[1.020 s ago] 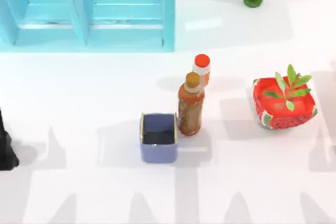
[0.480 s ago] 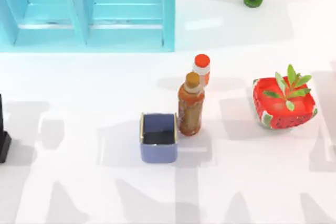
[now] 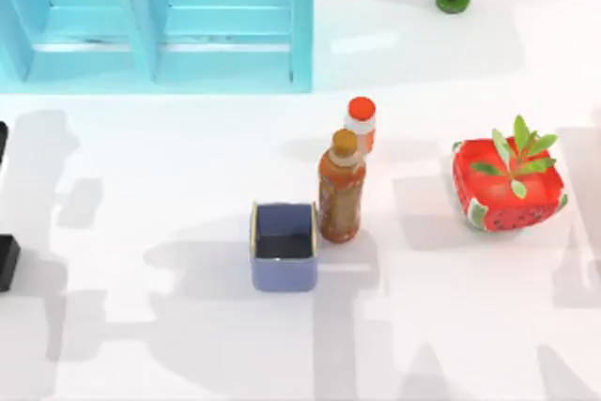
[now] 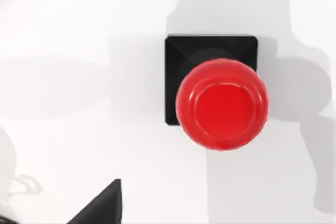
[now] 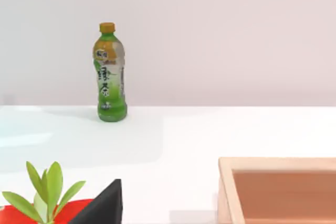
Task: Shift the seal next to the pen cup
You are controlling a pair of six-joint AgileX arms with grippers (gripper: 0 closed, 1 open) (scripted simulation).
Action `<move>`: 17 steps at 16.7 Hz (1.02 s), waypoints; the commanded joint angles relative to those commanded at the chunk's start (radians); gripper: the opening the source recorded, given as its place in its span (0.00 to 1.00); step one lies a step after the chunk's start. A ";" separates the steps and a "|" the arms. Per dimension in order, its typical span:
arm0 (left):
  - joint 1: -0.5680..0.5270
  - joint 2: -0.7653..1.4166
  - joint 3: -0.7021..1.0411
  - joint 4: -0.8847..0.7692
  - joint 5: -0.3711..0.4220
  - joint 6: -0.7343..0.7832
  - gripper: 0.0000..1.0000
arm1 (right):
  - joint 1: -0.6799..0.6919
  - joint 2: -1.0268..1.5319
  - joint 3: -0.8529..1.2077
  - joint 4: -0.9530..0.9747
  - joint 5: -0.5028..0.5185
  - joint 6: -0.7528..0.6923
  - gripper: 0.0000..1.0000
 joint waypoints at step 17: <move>0.019 0.261 0.073 0.004 -0.001 0.023 1.00 | 0.000 0.000 0.000 0.000 0.000 0.000 1.00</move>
